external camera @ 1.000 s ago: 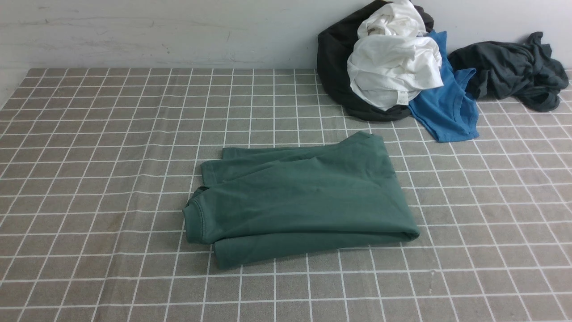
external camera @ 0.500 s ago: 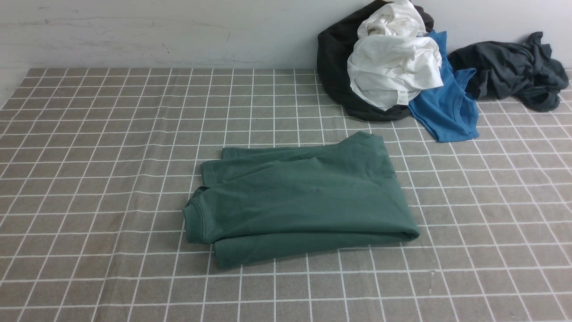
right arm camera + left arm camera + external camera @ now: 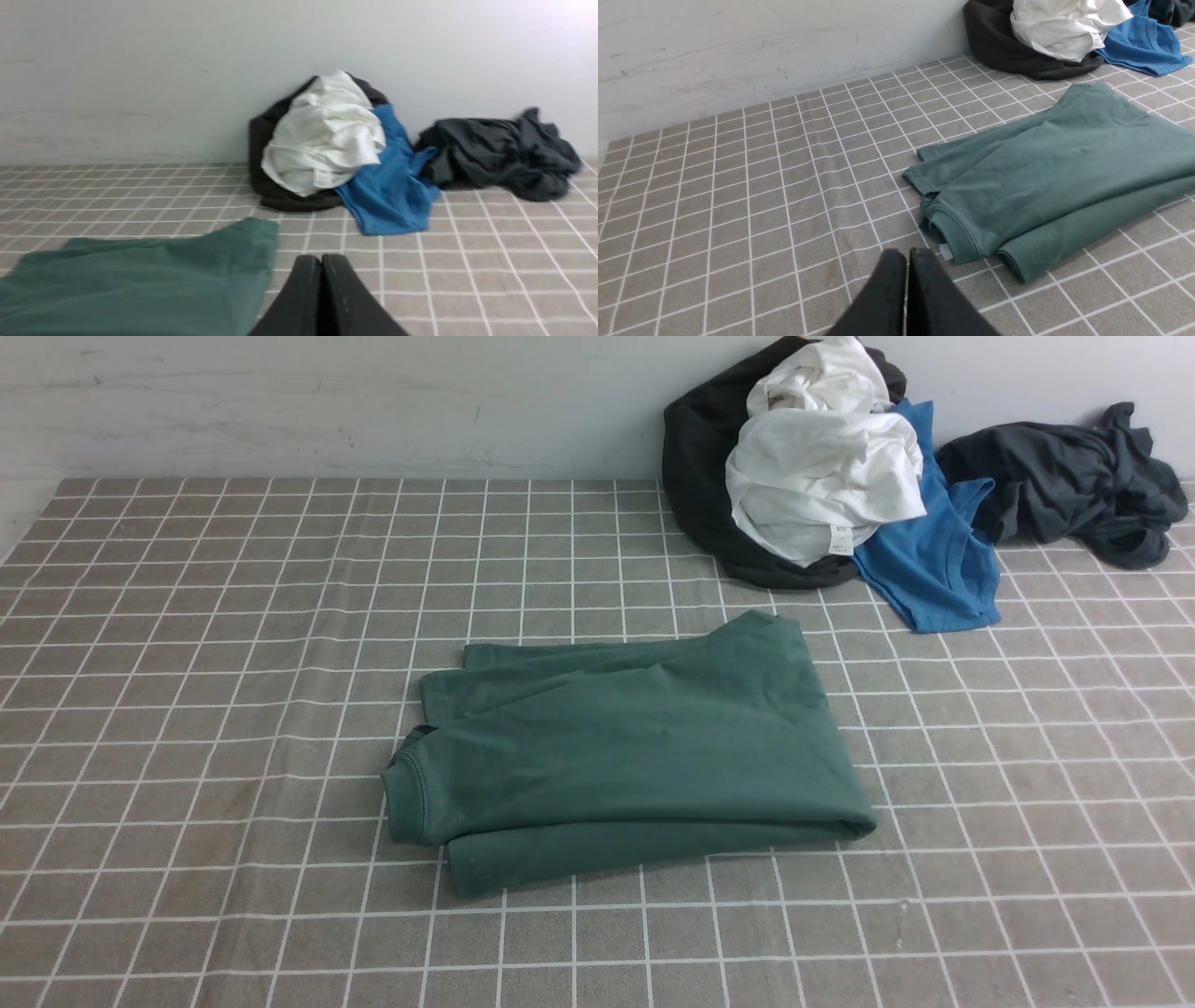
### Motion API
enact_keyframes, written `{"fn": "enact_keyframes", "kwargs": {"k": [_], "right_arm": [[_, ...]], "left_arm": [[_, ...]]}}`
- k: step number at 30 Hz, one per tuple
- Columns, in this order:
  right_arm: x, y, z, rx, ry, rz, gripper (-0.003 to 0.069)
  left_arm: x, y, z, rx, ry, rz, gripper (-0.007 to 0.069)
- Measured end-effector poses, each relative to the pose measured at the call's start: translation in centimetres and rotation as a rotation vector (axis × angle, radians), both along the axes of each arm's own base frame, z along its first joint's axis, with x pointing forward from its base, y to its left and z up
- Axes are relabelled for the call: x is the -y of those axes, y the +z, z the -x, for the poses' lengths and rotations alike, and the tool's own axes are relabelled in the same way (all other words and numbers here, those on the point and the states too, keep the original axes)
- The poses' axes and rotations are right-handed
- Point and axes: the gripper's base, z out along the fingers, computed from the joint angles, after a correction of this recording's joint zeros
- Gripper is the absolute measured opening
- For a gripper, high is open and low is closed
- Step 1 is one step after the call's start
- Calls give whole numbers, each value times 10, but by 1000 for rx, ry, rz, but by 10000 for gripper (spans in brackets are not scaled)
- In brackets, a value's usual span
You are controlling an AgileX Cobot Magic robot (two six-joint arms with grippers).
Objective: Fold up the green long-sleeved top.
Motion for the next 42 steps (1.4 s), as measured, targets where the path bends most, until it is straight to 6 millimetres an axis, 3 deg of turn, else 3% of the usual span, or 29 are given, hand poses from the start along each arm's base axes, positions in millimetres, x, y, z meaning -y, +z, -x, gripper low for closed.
{"fn": "enact_keyframes", "kwargs": {"k": [5, 9, 42], "right_arm": [[9, -44, 5, -41, -143, -30, -14], [11, -58, 7, -151, -189, -35, -14], [13, -59, 7, -171, -198, 23, -14]], "left_arm": [[0, 0, 0, 0, 0, 0, -7], [0, 0, 0, 0, 0, 0, -7], [0, 0, 0, -1, 0, 0, -7]]}}
